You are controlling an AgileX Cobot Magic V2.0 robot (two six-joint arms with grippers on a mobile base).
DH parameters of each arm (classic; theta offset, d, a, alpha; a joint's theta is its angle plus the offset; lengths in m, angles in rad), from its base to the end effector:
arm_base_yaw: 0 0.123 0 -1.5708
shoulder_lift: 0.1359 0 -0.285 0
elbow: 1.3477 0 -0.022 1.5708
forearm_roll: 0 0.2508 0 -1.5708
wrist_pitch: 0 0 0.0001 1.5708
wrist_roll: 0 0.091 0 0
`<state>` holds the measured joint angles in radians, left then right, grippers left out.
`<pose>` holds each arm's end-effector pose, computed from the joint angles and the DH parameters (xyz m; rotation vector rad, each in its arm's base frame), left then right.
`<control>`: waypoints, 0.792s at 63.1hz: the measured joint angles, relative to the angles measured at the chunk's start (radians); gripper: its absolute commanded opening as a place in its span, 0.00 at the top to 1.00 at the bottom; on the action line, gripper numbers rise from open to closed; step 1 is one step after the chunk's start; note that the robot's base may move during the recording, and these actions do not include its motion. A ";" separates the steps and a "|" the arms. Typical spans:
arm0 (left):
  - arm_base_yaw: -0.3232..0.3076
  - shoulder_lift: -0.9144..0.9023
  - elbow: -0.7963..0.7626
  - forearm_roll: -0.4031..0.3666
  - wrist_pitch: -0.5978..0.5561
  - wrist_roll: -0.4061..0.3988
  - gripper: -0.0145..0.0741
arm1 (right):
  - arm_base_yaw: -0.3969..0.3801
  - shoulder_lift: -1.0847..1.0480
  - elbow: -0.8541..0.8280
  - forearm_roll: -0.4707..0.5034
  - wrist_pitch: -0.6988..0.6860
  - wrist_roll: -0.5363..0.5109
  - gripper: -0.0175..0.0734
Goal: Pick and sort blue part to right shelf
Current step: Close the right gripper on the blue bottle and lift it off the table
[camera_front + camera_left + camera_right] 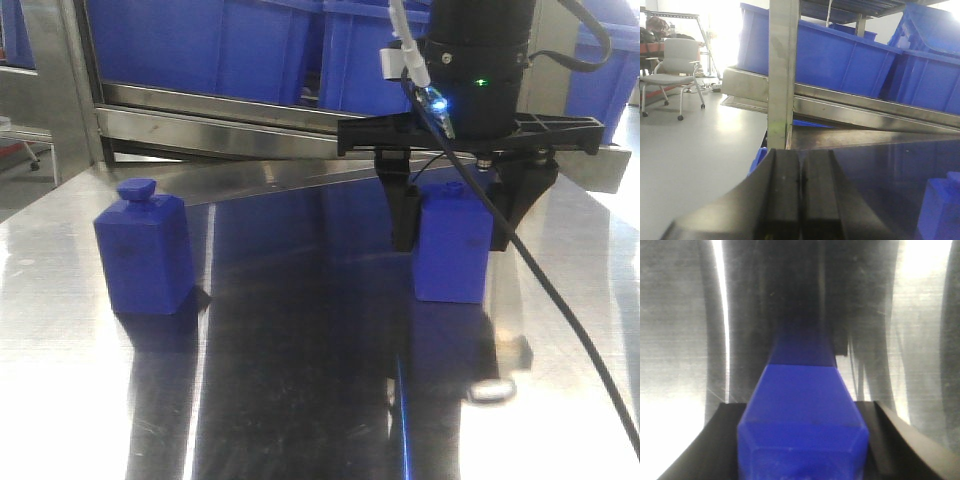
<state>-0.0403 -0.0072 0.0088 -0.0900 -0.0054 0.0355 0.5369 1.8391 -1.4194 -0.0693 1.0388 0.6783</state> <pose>0.0559 -0.0022 0.2111 -0.0109 1.4802 -0.0765 0.3244 0.1868 0.2349 0.1649 2.9359 0.0916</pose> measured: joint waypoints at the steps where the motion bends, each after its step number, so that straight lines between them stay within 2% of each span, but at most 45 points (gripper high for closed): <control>1: 0.000 0.000 0.000 0.000 0.000 0.000 0.70 | 0.000 0.000 0.000 0.000 0.000 0.000 0.32; 9: 0.000 0.000 0.000 0.000 0.000 0.000 0.70 | 0.000 -0.036 0.008 -0.016 0.004 -0.036 0.32; 16: 0.000 0.000 0.000 0.000 0.000 0.000 0.70 | -0.004 -0.095 0.027 -0.017 -0.007 -0.172 0.32; 24: 0.000 0.000 0.000 0.000 0.000 0.000 0.70 | -0.031 -0.181 0.095 0.028 -0.065 -0.355 0.32; 35: 0.000 0.000 0.000 0.000 0.000 0.000 0.70 | -0.101 -0.322 0.251 0.099 -0.190 -0.578 0.32; 41: 0.000 0.000 0.000 0.000 0.000 0.000 0.70 | -0.152 -0.416 0.360 0.122 -0.279 -0.638 0.32; 50: 0.000 0.000 0.000 0.000 0.000 0.000 0.70 | -0.233 -0.566 0.513 0.151 -0.457 -0.671 0.32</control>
<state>-0.0403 -0.0072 0.0088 -0.0900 -0.0054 0.0355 0.3034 1.2730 -0.9066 0.0816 0.5818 0.0070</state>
